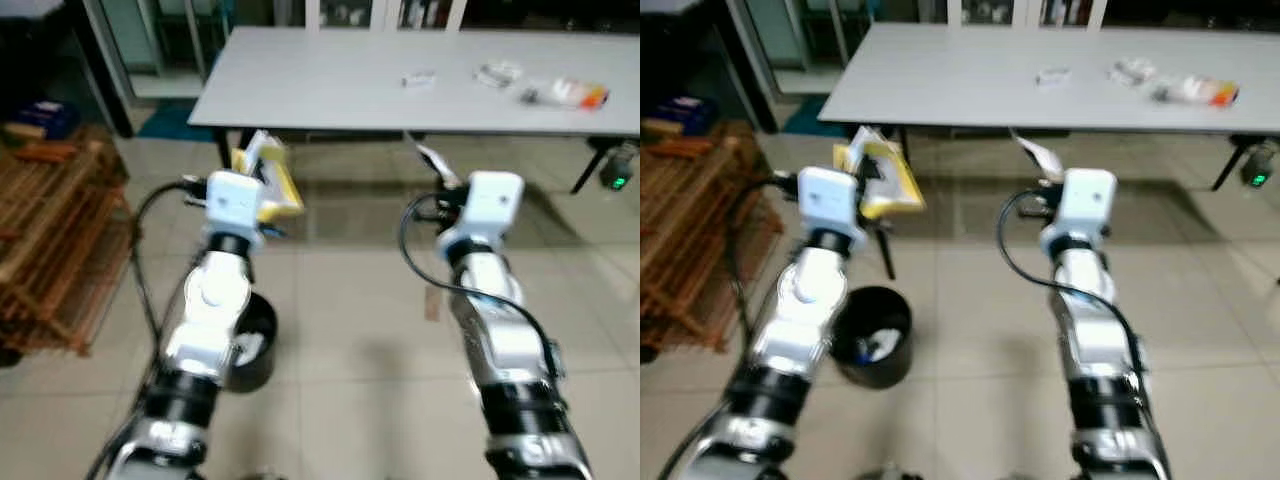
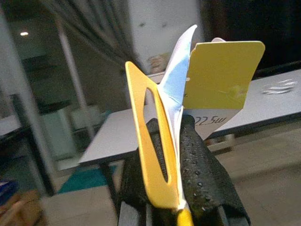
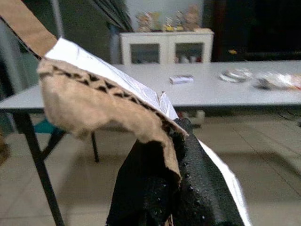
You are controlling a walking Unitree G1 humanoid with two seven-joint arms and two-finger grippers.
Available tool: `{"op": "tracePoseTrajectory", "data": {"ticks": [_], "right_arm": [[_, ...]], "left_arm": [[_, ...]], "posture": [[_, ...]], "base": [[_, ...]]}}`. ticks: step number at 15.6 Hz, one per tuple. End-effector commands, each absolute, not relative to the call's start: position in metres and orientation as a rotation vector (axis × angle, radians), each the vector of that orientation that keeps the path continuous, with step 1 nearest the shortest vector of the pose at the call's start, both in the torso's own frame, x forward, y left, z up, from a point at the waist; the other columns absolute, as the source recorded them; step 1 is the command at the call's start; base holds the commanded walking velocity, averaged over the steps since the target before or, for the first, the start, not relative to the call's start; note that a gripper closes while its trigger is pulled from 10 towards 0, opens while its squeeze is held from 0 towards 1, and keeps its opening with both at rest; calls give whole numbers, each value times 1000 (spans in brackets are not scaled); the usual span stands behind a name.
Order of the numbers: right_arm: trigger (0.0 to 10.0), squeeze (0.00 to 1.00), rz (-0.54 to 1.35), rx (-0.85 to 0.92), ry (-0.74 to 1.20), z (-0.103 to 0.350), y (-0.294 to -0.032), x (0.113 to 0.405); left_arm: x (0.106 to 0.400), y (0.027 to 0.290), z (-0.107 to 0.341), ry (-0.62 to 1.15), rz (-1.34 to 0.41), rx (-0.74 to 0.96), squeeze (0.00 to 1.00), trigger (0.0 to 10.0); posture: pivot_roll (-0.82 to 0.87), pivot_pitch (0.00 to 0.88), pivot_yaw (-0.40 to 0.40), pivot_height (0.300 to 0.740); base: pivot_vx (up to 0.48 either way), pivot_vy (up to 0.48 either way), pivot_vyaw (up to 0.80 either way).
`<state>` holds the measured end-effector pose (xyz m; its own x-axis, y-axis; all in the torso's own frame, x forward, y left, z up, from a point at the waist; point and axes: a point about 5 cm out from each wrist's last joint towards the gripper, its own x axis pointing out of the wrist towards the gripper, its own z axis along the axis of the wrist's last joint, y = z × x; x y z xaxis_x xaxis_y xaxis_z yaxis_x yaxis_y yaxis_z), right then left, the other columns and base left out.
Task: Picking trash to rubbish bin
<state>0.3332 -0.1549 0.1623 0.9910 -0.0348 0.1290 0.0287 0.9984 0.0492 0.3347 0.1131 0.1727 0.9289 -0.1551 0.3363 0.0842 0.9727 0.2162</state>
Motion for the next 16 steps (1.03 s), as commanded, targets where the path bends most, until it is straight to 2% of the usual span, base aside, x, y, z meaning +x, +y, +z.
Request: {"op": "tracePoseTrajectory", "data": {"ticks": [1,7,16], "right_arm": [[10000,0,-22,60,-143,167,-151,334],[10000,0,-18,63,-133,165,-149,332],[10000,0,-4,68,-123,163,-144,332]], "left_arm": [[335,117,175,-360,-121,214,0,10000],[335,116,172,-351,-128,222,0,10000],[337,114,166,-305,-140,236,0,10000]], "posture": [[-34,30,-5,740],[-32,35,-2,740],[-34,36,-1,740]], "base": [[0,356,0],[0,358,0],[0,0,0]]}}
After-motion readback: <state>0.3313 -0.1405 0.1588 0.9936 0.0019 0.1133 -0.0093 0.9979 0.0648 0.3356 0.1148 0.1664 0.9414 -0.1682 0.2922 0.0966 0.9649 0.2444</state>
